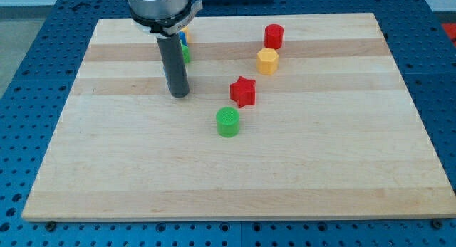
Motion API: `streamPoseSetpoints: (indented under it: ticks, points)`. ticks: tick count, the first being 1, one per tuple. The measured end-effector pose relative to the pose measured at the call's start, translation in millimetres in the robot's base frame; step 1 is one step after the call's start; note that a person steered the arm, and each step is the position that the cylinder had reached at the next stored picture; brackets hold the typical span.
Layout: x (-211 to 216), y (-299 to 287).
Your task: Slide the green circle closer to the blue cube
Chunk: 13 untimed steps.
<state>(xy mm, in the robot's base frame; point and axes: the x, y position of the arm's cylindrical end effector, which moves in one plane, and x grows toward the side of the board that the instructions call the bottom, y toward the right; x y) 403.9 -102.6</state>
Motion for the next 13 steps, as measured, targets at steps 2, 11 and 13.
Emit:
streamPoseSetpoints:
  ticks: [2, 11, 13]
  points:
    - [-3.7, 0.0]
    - [93.6, 132.2]
    - [70.0, 125.1]
